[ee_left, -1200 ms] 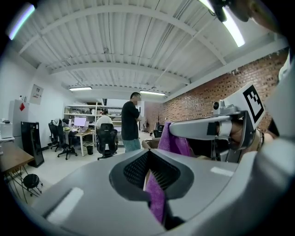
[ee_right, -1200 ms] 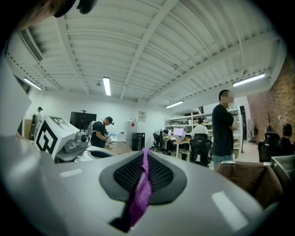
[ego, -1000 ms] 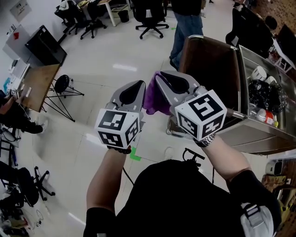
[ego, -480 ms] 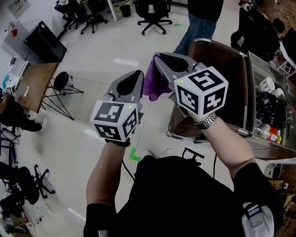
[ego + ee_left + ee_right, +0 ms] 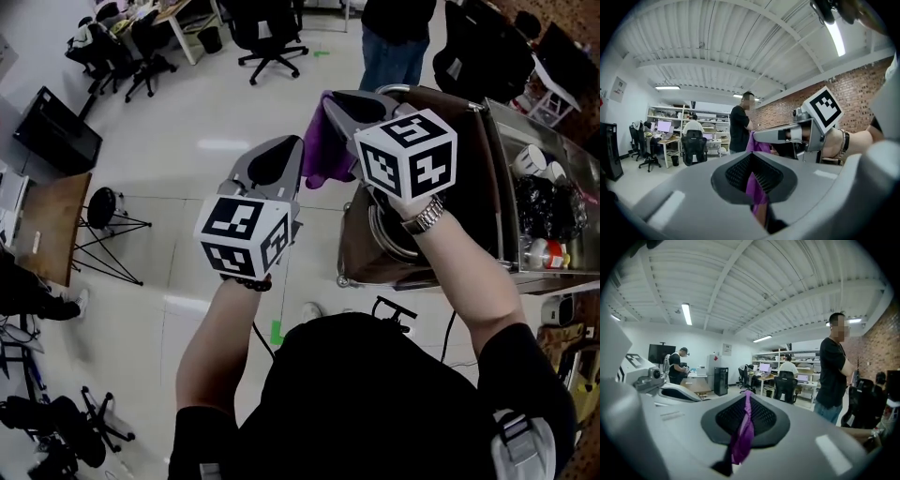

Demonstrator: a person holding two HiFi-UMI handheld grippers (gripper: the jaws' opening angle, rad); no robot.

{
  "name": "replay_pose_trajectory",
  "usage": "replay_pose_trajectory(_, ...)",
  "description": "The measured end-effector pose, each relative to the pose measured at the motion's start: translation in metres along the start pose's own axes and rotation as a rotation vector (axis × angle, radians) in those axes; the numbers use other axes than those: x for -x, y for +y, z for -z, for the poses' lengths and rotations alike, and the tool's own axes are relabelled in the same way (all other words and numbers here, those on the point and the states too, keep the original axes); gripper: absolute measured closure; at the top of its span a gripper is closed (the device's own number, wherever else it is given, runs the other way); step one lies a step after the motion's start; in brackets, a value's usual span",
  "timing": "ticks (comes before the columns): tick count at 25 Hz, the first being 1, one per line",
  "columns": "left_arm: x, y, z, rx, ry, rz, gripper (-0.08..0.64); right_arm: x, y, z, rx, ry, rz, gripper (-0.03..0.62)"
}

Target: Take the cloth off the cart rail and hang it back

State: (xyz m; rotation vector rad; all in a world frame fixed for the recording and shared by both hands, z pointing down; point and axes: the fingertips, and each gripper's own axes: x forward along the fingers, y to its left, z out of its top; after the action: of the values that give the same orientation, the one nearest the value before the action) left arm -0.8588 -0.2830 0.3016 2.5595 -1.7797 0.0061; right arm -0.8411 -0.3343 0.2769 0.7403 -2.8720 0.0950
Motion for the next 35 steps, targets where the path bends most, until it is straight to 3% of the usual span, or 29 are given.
replay_pose_trajectory(6,-0.007,0.030,-0.014,0.015,-0.006,0.099,0.558,-0.029,-0.029,-0.012,-0.068,0.059,0.101,0.571)
replay_pose_trajectory(12,-0.028,0.032,-0.009,0.021,0.008,0.161,0.558,-0.031,-0.076,-0.002,-0.132,0.103,0.186,0.571)
replay_pose_trajectory(25,-0.084,0.010,-0.006,0.013,0.031,0.202,0.558,0.011,-0.173,0.036,-0.214,0.126,0.373,0.569)
replay_pose_trajectory(35,-0.116,-0.014,0.009,0.015,0.061,0.230,0.558,0.034,-0.213,0.093,-0.255,0.198,0.428,0.569)
